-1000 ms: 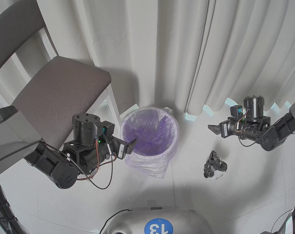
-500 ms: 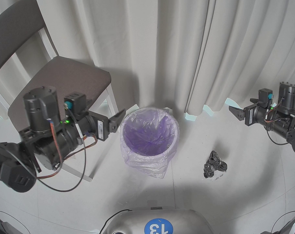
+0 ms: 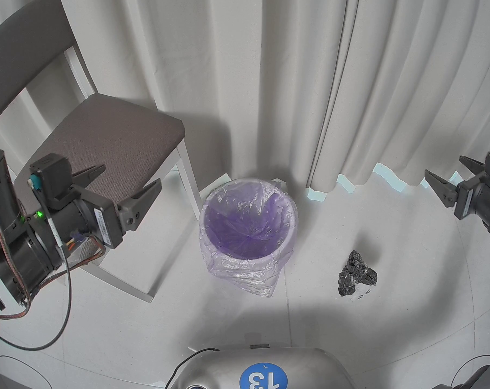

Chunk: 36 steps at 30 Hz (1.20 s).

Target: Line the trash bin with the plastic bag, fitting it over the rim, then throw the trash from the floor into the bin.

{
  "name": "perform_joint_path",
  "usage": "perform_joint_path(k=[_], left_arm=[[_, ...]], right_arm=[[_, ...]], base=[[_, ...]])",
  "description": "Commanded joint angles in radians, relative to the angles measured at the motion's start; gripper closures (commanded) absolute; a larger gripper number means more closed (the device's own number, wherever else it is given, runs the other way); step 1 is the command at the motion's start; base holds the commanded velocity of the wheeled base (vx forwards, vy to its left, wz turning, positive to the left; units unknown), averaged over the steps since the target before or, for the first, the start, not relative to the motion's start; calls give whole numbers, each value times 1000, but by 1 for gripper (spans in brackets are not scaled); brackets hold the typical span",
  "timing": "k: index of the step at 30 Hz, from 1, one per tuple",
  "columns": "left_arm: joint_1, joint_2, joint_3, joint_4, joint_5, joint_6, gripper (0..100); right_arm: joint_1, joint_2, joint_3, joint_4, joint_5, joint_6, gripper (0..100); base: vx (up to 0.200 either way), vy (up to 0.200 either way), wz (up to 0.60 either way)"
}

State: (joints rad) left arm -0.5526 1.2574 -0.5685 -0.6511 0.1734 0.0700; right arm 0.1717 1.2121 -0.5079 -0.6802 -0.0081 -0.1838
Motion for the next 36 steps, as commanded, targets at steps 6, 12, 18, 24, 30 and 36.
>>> perform_joint_path(k=[6,12,18,24,30,36], left_arm=[[-6,-81,70,-2,-6,-9,0],[-10,-128,136,-10,-9,-59,0],[-10,-174,253,4,-55,-58,0],[5,-164,364,2,-167,-15,0],[25,-122,404,-4,-244,16,0],[33,-12,418,1,-267,17,0]], right_arm=[[31,-118,124,54,0,-43,0],[146,63,108,54,-36,-40,0],[273,248,75,11,-125,-25,0],[347,394,48,-88,-188,-23,0],[361,489,52,-142,-194,-23,0],[350,486,49,-179,-194,-23,0]], base=[[0,0,0],[0,0,0],[0,0,0],[0,0,0],[0,0,0],[0,0,0]])
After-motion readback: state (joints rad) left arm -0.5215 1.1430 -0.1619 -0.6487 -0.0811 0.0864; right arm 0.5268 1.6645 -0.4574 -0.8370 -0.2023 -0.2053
